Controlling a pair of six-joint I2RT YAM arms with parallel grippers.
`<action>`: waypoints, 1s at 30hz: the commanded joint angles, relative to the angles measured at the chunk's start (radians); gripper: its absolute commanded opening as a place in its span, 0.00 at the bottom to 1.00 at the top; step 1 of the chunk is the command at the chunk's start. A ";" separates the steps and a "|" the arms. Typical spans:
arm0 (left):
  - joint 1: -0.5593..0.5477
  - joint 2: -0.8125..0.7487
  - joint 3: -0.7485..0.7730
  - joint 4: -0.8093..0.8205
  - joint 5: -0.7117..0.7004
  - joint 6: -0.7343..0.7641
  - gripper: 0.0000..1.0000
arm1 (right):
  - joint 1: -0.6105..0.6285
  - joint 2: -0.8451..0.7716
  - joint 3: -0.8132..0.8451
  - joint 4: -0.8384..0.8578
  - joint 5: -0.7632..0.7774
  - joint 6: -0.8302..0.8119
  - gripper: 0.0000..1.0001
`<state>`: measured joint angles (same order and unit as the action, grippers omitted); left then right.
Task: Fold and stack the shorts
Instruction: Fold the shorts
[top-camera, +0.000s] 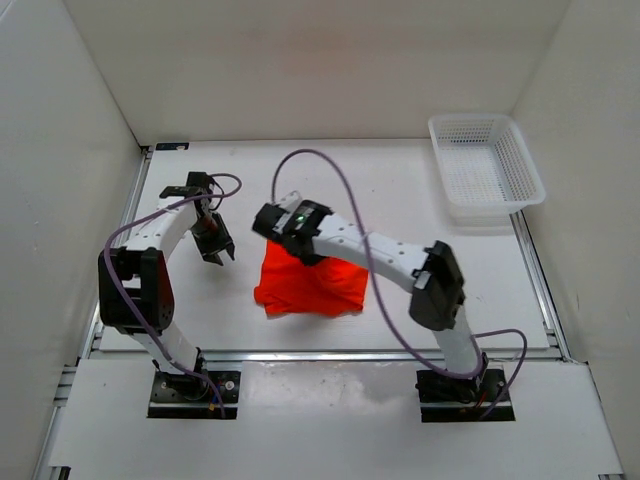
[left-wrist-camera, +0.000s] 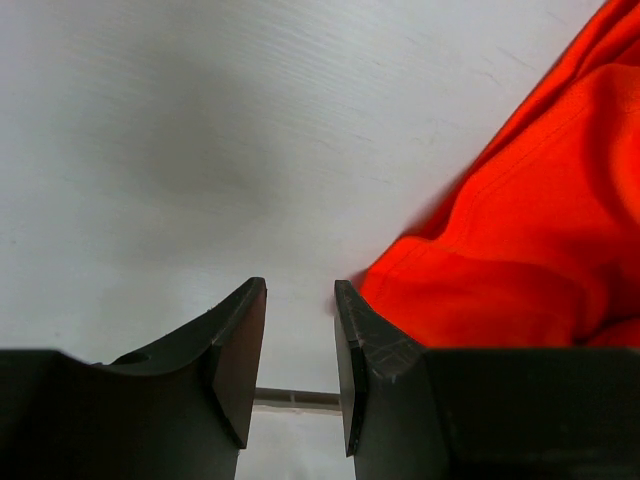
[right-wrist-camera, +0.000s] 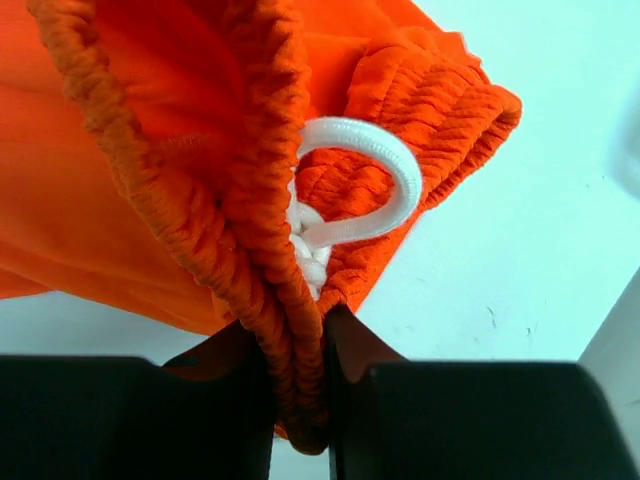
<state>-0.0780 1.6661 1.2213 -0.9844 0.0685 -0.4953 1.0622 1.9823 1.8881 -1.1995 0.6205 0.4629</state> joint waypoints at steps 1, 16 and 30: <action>0.047 -0.083 0.044 -0.040 -0.055 -0.029 0.45 | 0.090 0.140 0.224 -0.125 0.071 -0.029 0.21; -0.060 -0.091 0.188 -0.079 -0.007 0.053 0.40 | -0.261 -0.522 -0.455 0.264 -0.318 0.077 0.50; -0.390 0.332 0.553 -0.120 -0.020 0.006 0.99 | -0.444 -0.612 -0.638 0.307 -0.418 0.088 0.60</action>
<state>-0.4793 1.9652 1.7298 -1.0912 0.0257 -0.4812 0.6228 1.4055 1.2598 -0.9173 0.2291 0.5446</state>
